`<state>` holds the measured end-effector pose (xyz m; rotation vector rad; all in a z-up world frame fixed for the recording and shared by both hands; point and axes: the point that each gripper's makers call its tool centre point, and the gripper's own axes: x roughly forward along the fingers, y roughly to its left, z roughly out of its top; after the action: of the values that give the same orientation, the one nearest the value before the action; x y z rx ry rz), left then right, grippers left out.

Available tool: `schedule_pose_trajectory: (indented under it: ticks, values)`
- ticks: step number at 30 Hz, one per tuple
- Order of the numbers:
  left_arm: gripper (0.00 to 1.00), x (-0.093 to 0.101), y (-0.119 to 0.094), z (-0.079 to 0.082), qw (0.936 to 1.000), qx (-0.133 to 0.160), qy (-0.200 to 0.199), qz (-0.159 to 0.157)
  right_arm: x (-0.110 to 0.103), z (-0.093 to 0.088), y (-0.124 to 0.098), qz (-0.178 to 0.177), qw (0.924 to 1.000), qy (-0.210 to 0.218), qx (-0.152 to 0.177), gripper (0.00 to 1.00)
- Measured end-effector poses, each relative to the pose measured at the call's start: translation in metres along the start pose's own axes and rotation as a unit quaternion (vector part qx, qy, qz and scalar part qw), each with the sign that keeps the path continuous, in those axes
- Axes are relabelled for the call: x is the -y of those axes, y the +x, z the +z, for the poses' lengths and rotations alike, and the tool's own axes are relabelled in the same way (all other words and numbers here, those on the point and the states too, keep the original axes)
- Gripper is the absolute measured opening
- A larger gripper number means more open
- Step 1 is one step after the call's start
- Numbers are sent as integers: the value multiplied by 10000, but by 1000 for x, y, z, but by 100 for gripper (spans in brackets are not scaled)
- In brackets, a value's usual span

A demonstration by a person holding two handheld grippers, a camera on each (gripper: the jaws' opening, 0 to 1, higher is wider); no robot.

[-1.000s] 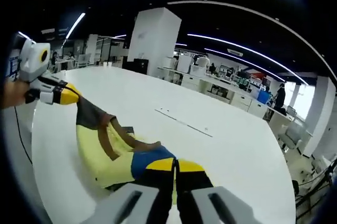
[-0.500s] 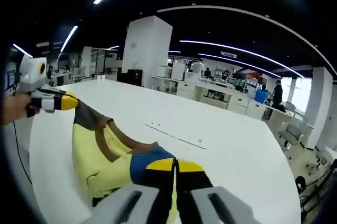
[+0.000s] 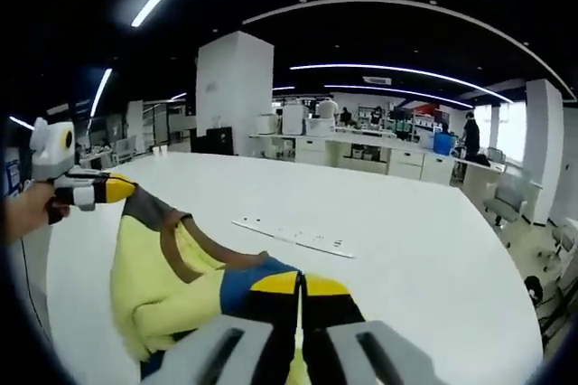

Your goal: Fold the garment on the visible template until the final outline fits inside the template.

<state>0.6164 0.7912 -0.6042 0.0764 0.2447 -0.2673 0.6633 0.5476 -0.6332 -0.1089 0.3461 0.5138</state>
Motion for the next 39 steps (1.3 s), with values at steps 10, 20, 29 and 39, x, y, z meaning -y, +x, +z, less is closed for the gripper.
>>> schedule_pose_trajectory:
  ticks: [10, 20, 29, 39]
  values:
    - [0, -24, 61, -25, 9989, -139, -173, 407, 28, -5, 52, -237, 9985, 500, 53, 0]
    - [0, -28, 114, -71, 9959, -622, -22, 654, 43, -37, 94, -278, 9924, 1190, -136, 0]
    - [0, -37, 138, -101, 9924, -1038, -298, 594, 53, -68, 114, -381, 9902, 1221, -563, 0]
    - [0, -40, 150, -120, 9900, -1322, -163, 470, 56, -82, 127, -350, 9873, 1294, -848, 0]
